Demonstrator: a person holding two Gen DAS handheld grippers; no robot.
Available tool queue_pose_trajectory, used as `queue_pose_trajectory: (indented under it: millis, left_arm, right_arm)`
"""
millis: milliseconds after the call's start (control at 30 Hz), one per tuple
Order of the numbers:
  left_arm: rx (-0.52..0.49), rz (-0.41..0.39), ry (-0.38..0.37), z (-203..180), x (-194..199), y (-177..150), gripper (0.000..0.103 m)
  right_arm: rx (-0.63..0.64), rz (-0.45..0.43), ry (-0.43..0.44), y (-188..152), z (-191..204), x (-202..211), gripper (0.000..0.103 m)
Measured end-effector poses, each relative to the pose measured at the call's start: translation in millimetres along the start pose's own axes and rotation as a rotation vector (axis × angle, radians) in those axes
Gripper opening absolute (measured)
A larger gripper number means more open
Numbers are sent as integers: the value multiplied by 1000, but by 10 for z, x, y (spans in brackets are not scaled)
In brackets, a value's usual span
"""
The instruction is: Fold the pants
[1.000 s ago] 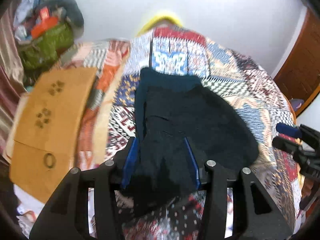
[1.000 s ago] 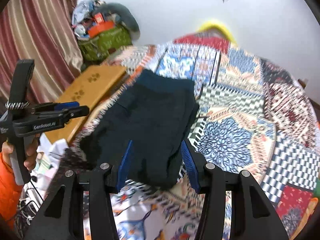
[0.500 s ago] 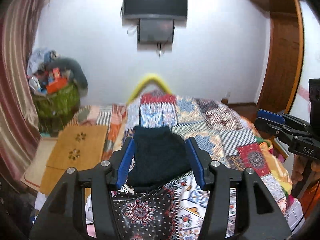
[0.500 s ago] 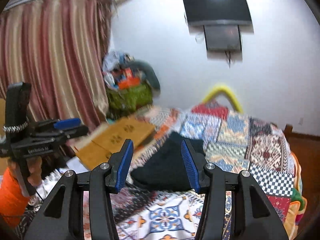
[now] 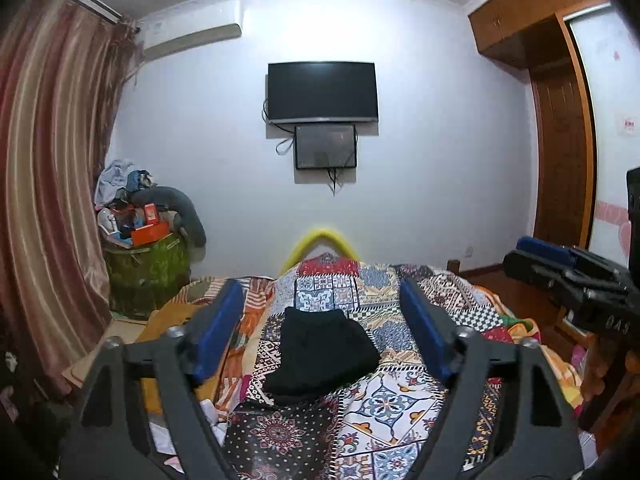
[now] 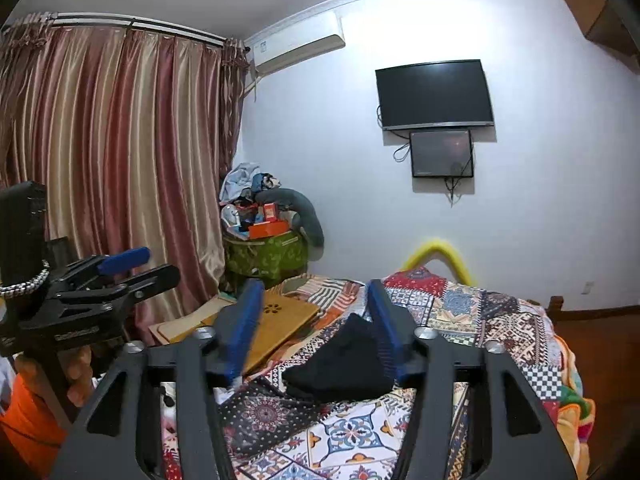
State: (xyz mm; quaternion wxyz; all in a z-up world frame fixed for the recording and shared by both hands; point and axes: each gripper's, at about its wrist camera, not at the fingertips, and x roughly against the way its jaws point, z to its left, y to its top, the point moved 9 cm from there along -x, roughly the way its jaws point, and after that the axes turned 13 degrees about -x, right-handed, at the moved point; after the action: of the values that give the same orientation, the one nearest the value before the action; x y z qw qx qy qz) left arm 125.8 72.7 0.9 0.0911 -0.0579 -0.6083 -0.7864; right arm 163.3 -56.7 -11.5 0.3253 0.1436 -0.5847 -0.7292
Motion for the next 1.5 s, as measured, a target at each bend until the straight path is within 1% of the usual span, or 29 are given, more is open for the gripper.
queue_pose_trajectory:
  millis: [33,67,100,133,200,267,367,467,700,1500]
  left_arm:
    - [6,-2,0,-7,32,-16,90]
    - [14,-4,-1,-14,55,-32,92]
    - [20,-5,0,-12,67,-45,98]
    - [29,-10,1,-11,100,-56,102]
    - [38,-17,6,-5,116,-66,103]
    - [33,-18,20,-5,115,-75,103]
    - [32,-19,31,-1,103,-101,103]
    - [41,-16,23,-12,80,-127,103]
    - [41,-12,11,-45,50,-177,103]
    - [30,9,-29,-129,-133,-247,103]
  right_arm:
    - [0,-11,-13,-16,-6,13,70]
    - [1,-20,-23,-22,-9,31,76]
    - [3,-30,-33,-32,-6,61,79]
    - [4,-36,-45,-38,-5,67,84]
    - [-4,-46,-58,-42,-9,78,91]
    - [-12,-56,-67,-48,-33,86,103]
    - [-11,-70,-80,-40,-30,97,103]
    - [-15,-72,-83,-64,-51,119,103]
    - [-15,-56,-85,-148,-62,139,103]
    - [-38,-21,-118,-173,-191,147,103]
